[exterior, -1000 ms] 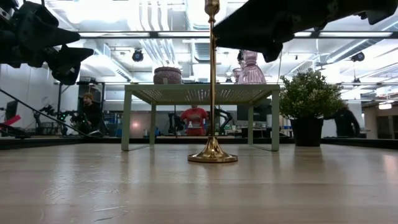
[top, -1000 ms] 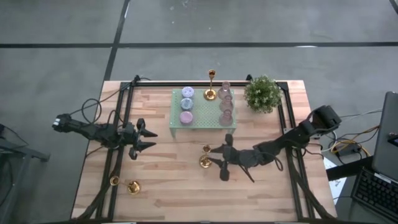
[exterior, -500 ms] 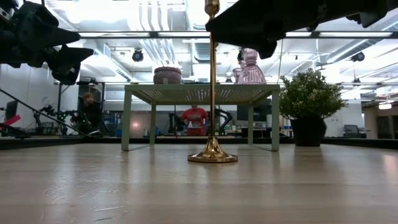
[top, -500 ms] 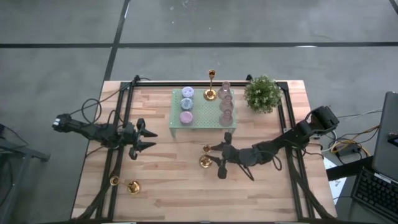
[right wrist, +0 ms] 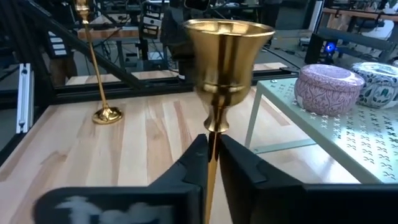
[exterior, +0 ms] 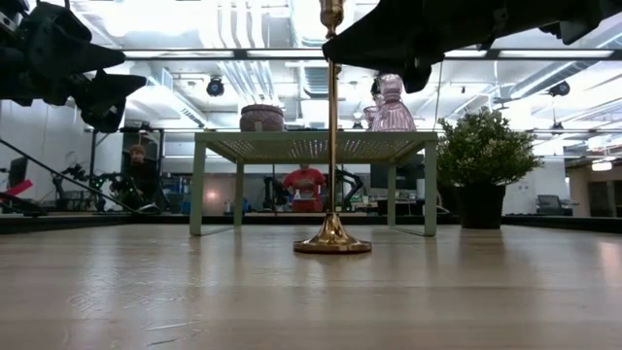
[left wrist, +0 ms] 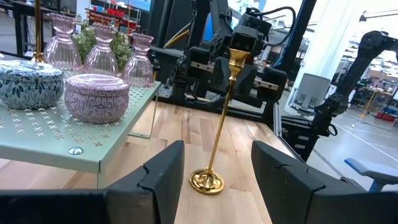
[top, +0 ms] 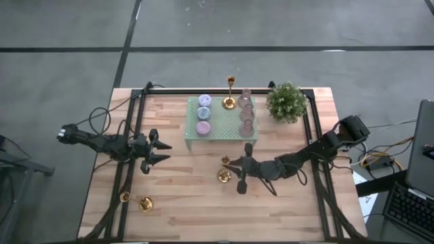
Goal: Pick & Place candle stick holders
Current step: Put the top gold candle holder on the shelf aligned with the other gold candle holder
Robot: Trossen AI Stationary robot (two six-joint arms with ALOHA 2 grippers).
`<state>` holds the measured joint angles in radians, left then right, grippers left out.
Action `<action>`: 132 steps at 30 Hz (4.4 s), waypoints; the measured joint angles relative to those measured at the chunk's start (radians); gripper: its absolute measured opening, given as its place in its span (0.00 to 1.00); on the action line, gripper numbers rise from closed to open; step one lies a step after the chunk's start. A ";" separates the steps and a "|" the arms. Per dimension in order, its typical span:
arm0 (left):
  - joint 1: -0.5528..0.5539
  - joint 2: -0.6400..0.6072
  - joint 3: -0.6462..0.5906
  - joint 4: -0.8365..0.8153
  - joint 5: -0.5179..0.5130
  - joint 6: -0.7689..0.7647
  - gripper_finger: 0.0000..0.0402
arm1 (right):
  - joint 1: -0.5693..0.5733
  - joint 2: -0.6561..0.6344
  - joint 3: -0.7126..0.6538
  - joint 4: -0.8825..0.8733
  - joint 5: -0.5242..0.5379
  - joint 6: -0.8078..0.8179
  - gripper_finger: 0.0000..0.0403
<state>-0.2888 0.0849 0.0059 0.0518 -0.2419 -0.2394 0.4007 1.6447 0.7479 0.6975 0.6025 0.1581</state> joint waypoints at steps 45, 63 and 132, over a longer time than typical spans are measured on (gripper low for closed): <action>0.000 0.002 0.000 0.000 0.000 0.000 0.48 | -0.233 -0.228 0.371 -0.362 0.212 -0.204 0.03; 0.000 0.002 0.000 0.000 0.000 0.000 0.48 | -0.408 -0.157 0.416 -0.485 0.154 -0.038 0.03; 0.000 0.002 0.000 0.000 0.000 0.000 0.48 | -0.453 -0.179 0.409 -0.628 0.051 0.010 0.34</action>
<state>-0.2886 0.0872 0.0059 0.0520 -0.2417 -0.2394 -0.0525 1.4660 1.1572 0.0691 0.6540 0.1682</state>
